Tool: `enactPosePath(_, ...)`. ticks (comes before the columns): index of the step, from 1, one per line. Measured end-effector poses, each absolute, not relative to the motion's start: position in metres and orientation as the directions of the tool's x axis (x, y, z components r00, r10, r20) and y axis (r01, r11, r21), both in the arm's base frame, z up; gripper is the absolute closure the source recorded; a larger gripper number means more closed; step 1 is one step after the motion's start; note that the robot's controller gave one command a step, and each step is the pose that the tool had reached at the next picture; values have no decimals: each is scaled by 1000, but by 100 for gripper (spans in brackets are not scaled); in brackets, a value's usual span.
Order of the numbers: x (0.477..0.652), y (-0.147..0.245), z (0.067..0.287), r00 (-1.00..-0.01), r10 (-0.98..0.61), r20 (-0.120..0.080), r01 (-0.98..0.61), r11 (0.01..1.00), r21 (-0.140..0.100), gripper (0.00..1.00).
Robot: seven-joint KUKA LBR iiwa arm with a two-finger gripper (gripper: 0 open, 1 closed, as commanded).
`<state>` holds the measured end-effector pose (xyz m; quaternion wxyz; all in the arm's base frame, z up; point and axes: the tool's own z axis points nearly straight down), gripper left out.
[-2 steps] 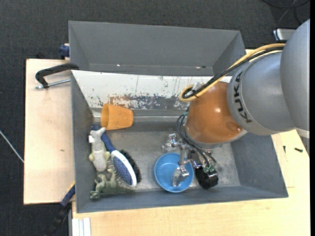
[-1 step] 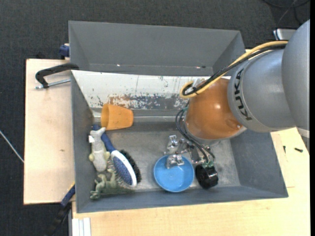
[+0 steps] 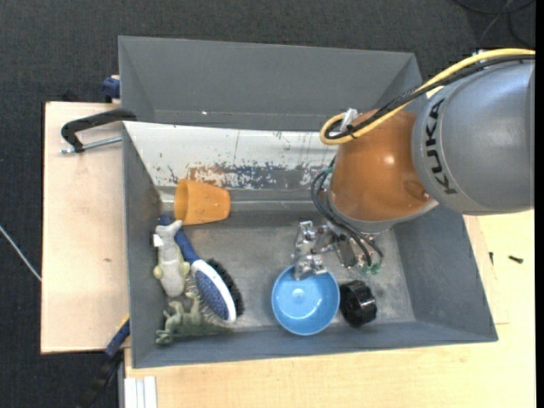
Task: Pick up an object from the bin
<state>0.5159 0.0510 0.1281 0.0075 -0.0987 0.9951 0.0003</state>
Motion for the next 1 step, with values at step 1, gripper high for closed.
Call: enactPosePath(1, 518, 52, 167, -980, -197, -11, -197, 980, 0, 100)
